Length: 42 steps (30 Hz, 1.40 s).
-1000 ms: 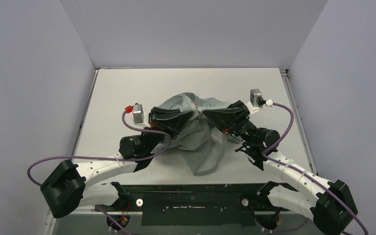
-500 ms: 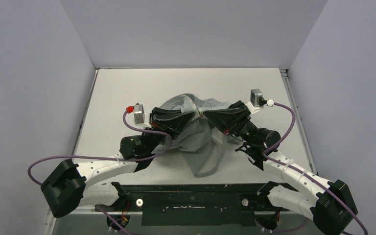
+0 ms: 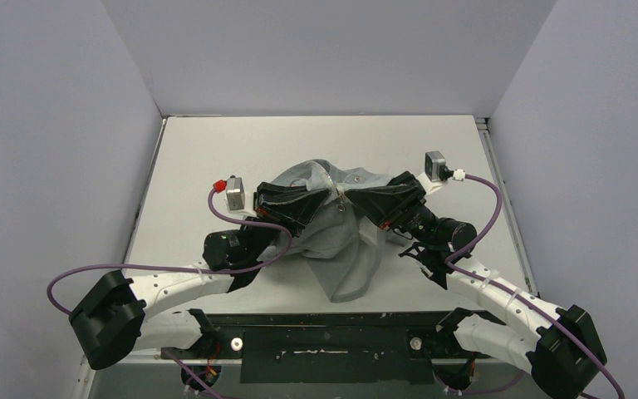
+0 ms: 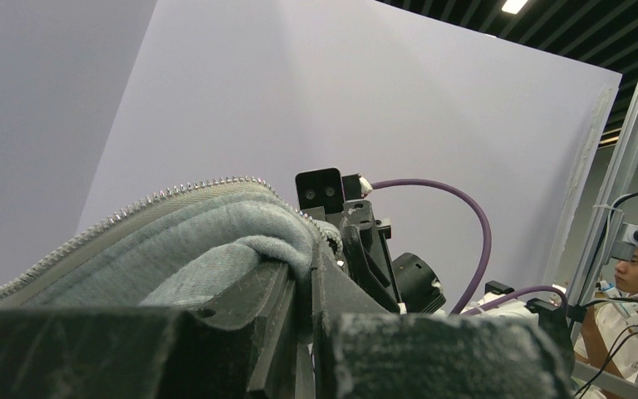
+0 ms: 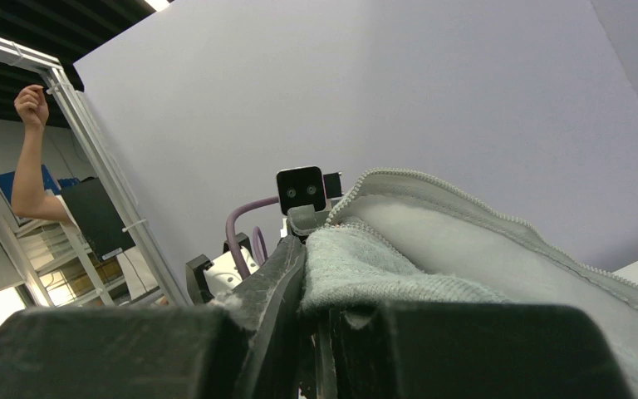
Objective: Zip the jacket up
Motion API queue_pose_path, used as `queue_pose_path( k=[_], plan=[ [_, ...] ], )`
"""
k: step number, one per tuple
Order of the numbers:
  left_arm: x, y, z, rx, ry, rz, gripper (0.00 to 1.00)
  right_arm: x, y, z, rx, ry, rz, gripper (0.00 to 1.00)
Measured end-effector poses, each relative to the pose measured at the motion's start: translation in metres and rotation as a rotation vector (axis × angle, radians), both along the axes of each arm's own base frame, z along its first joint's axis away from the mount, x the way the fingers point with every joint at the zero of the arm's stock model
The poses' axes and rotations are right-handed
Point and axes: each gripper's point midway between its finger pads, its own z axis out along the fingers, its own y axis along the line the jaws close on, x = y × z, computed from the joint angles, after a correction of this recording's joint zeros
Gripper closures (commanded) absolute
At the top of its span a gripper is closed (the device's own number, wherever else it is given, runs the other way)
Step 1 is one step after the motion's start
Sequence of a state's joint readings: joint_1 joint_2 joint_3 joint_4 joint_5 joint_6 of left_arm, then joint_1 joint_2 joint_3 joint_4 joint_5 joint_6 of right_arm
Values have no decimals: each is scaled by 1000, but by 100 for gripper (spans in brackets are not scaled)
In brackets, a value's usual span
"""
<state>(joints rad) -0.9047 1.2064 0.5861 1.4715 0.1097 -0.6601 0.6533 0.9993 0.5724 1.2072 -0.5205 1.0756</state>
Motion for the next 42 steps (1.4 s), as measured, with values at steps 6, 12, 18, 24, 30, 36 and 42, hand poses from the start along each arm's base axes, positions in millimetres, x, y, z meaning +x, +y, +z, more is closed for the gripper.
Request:
queue_pose_path(
  k=[6,12,18,24,30,36,42],
  plan=[
    [0,0,0,0,0,-2,100,-1,0,2,10,-2,7,100],
    [-2,-2,-1,5,-2,-11,100,-1,0,1,11,1,10,100],
    [-3,-3,-1,7,-5,-10,100,-1,0,1,12,0,10,100],
    [-3,-3,-1,11,-13,-2,100,-1,0,1,11,1,10,100],
    [-4,-4,-1,11,-14,-5,100,0,0,2,13,4,6,100],
    [-9,-7,-1,15,-23,-24,100,8,-2,1,22,37,-24,100],
    [-10,-11,-4,25,-22,-34,100,16,-3,0,33,65,-54,100]
  ],
)
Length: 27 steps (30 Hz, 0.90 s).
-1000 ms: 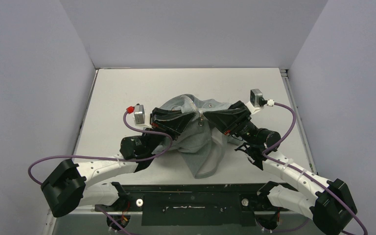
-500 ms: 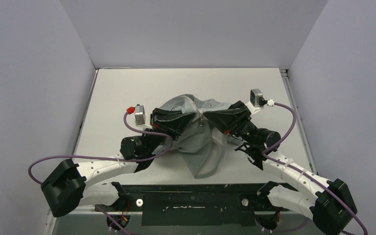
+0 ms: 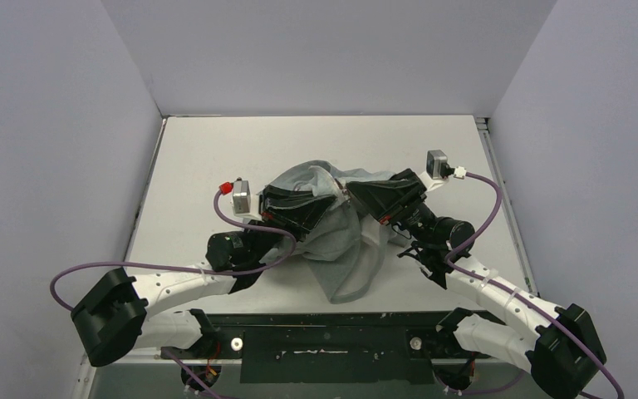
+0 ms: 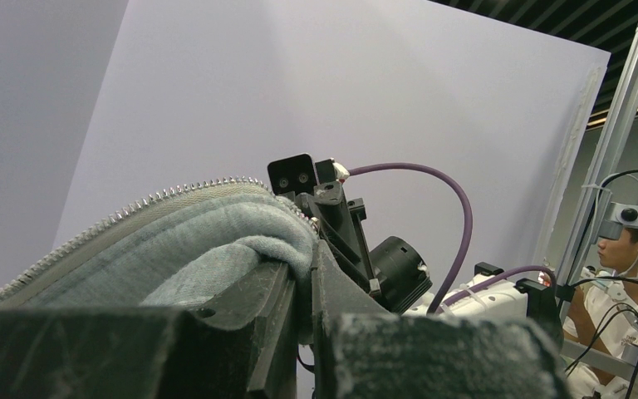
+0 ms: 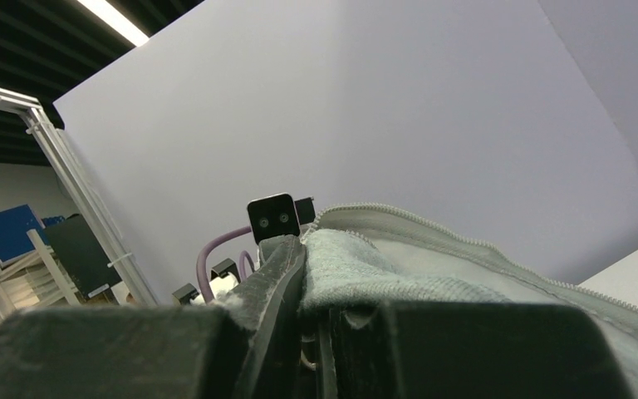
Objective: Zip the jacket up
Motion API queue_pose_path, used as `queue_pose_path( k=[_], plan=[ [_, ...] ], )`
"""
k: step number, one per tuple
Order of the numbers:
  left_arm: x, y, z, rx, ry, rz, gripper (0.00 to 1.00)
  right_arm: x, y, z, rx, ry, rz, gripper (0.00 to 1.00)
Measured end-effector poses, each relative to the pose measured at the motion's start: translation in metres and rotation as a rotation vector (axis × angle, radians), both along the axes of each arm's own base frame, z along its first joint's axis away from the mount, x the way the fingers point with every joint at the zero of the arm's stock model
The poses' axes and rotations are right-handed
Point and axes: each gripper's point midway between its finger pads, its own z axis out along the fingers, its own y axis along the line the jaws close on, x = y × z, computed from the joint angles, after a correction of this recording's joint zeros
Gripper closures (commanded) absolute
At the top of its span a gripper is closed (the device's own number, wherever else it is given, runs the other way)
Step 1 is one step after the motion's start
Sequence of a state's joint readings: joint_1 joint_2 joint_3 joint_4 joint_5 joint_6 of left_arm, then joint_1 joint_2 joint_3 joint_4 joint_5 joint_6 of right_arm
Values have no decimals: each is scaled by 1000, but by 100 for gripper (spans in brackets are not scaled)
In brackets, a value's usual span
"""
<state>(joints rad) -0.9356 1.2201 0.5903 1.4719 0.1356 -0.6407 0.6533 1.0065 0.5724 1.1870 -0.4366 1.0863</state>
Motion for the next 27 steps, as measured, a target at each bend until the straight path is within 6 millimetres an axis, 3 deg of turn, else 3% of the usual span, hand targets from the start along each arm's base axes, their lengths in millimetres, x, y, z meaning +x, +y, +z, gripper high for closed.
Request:
queue_pose_path(
  k=[12,27],
  plan=[
    [2,-4,-5,17,-2,11,100,3,-2,2,13,8,-16,100],
    [8,12,10,-30,-21,107,100,-12,-2,4,-5,-22,30,100]
  ],
)
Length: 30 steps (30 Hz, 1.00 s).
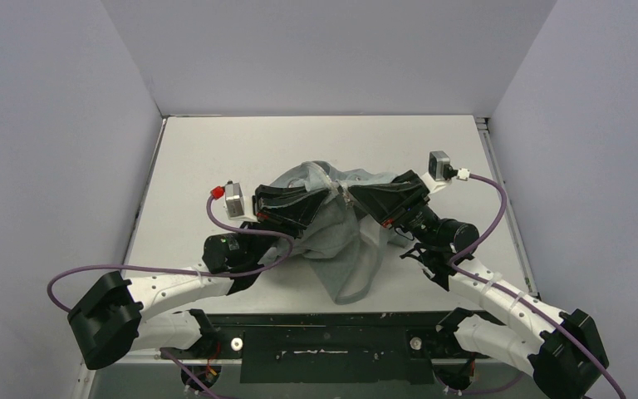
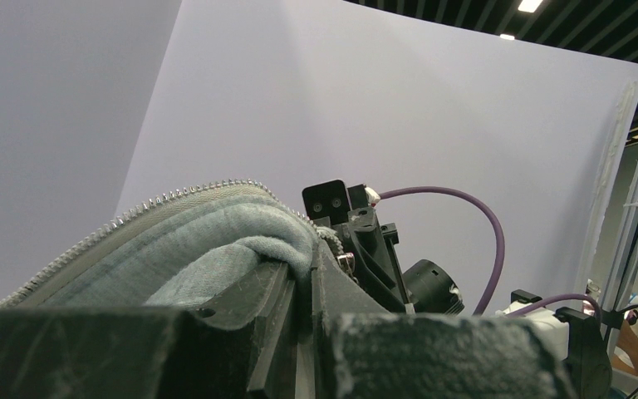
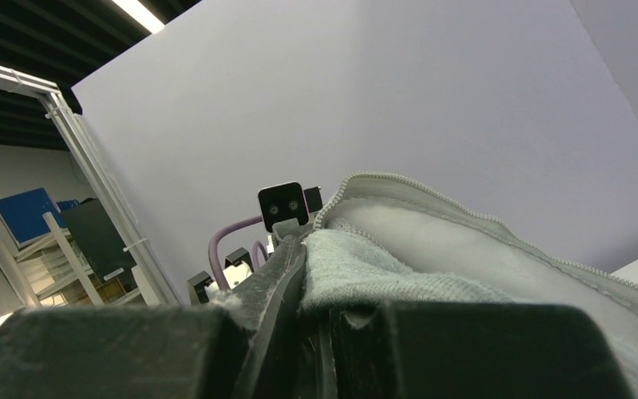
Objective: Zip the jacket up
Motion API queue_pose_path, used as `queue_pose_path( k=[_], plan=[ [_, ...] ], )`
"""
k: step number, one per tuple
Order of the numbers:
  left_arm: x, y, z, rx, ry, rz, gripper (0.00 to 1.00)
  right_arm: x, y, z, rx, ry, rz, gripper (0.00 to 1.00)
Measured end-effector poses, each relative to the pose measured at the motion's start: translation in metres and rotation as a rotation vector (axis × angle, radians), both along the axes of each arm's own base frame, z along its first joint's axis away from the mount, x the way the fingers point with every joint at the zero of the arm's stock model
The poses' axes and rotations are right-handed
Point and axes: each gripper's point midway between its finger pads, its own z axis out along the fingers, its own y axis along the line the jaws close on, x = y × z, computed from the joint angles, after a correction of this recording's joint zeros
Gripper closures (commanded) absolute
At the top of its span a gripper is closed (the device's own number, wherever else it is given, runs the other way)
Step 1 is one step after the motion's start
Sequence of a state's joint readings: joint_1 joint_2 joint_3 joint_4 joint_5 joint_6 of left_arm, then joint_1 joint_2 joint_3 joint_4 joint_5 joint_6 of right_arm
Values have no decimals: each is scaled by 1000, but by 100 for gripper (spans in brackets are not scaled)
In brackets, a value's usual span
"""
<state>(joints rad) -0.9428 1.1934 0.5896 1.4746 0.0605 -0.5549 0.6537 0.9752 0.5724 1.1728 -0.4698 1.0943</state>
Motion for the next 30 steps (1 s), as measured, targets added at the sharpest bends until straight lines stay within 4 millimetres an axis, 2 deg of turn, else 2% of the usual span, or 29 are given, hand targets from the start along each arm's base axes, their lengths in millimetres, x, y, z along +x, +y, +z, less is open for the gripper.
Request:
queue_pose_path(
  k=[30],
  plan=[
    [-2,-1,0,0,0,-13,100,3,2,-3,-3,20,4,100]
  ],
)
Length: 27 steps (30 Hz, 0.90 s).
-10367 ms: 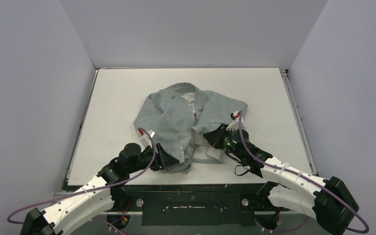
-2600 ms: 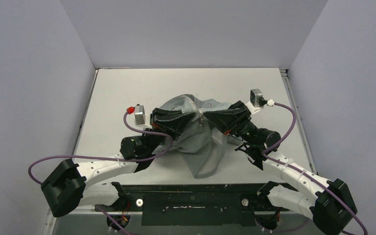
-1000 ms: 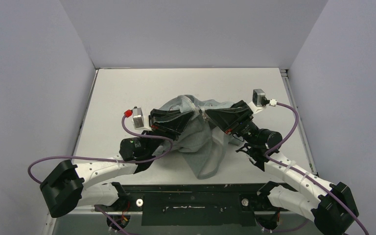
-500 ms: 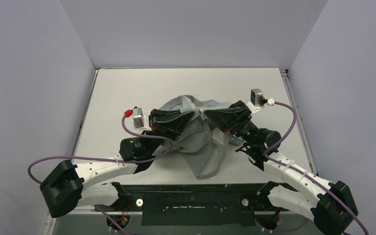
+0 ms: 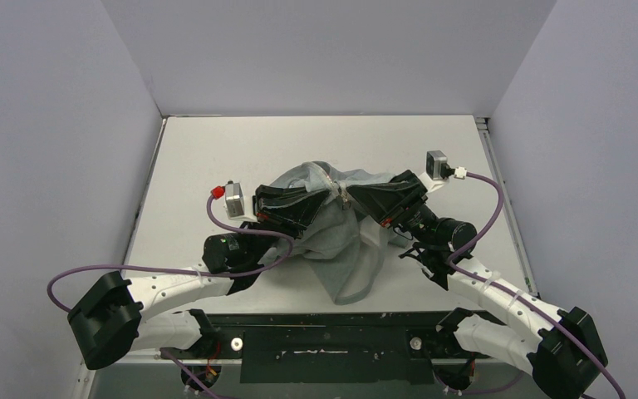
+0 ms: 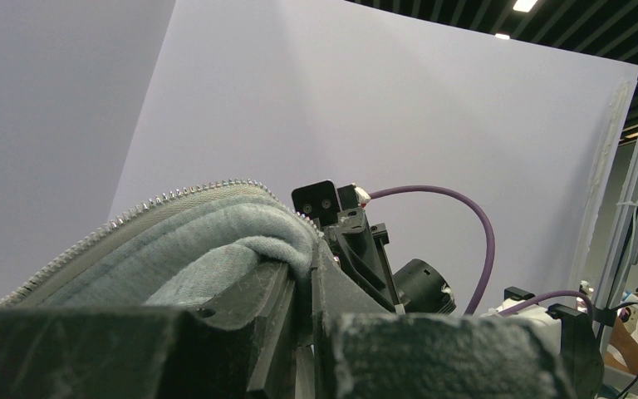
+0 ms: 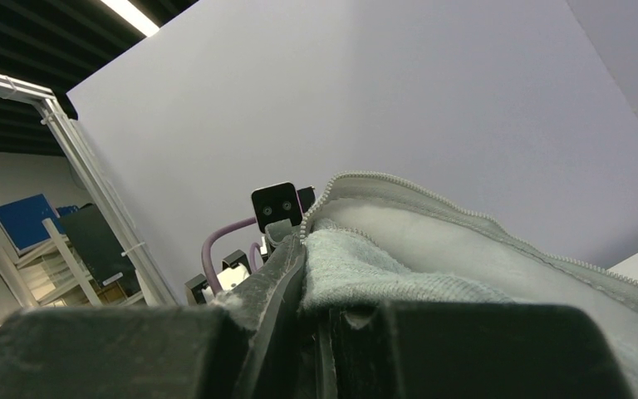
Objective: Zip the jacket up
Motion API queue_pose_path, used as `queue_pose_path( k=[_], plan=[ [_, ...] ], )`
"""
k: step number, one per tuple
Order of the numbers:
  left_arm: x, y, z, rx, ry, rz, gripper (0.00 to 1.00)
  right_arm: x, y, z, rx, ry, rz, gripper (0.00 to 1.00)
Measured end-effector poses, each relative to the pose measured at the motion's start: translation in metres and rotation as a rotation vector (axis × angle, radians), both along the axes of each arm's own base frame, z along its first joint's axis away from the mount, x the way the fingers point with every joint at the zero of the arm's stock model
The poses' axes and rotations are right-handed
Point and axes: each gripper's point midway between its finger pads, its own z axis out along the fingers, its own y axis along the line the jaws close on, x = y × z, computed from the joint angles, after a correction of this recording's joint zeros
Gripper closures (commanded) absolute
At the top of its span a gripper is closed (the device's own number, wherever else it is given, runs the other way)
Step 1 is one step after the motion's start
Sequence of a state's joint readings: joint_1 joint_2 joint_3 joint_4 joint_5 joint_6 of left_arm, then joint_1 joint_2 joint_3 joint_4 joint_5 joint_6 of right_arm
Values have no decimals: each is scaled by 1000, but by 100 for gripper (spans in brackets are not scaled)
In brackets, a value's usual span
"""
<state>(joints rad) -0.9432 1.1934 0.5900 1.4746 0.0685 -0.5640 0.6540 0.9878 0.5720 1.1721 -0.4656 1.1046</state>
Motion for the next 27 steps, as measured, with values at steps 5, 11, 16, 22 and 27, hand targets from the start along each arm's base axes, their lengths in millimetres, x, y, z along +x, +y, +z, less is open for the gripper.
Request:
queue_pose_path(
  k=[5,11,16,22,27],
  plan=[
    [0,0,0,0,0,0,100,0,0,0,0,1,-1,100],
    [0,0,1,-2,-1,0,100,0,0,0,0,0,0,100],
    [-1,1,1,-3,-1,-1,100,-1,1,-1,-4,-2,4,100],
    [-1,1,6,-12,-5,-4,100,1,2,-2,-7,2,5,100],
    [-2,1,6,-12,-9,-11,100,1,2,-2,-7,2,5,100]
  ],
)
